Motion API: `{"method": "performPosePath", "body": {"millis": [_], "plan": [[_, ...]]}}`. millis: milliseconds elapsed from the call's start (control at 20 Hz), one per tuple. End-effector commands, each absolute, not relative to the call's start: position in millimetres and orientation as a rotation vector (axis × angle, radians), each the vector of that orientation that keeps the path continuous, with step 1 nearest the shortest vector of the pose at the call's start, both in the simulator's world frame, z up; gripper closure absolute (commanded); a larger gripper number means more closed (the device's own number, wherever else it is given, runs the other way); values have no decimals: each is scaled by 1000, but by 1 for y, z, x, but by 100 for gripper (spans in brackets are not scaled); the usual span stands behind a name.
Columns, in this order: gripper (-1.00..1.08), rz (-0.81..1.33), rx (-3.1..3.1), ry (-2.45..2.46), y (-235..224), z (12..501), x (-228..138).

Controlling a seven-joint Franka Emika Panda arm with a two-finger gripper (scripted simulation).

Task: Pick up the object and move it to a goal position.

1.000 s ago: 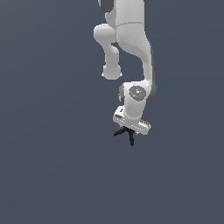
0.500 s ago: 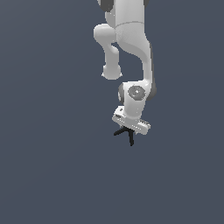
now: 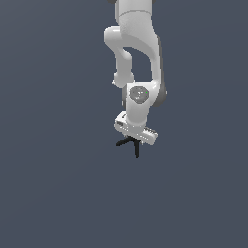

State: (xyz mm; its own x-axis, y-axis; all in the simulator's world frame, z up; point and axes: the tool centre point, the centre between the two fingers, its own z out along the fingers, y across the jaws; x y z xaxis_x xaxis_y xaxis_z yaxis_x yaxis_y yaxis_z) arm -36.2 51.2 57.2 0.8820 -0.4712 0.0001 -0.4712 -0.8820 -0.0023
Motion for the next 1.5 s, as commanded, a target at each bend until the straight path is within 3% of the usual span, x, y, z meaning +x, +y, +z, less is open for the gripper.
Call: {"method": "performPosePath", "body": {"millis": [0, 950, 1450], "plan": [[108, -5, -3044, 764, 29, 74, -37], [108, -1, -3044, 767, -169, 222, -47], [108, 0, -3046, 768, -226, 264, -46]]}}
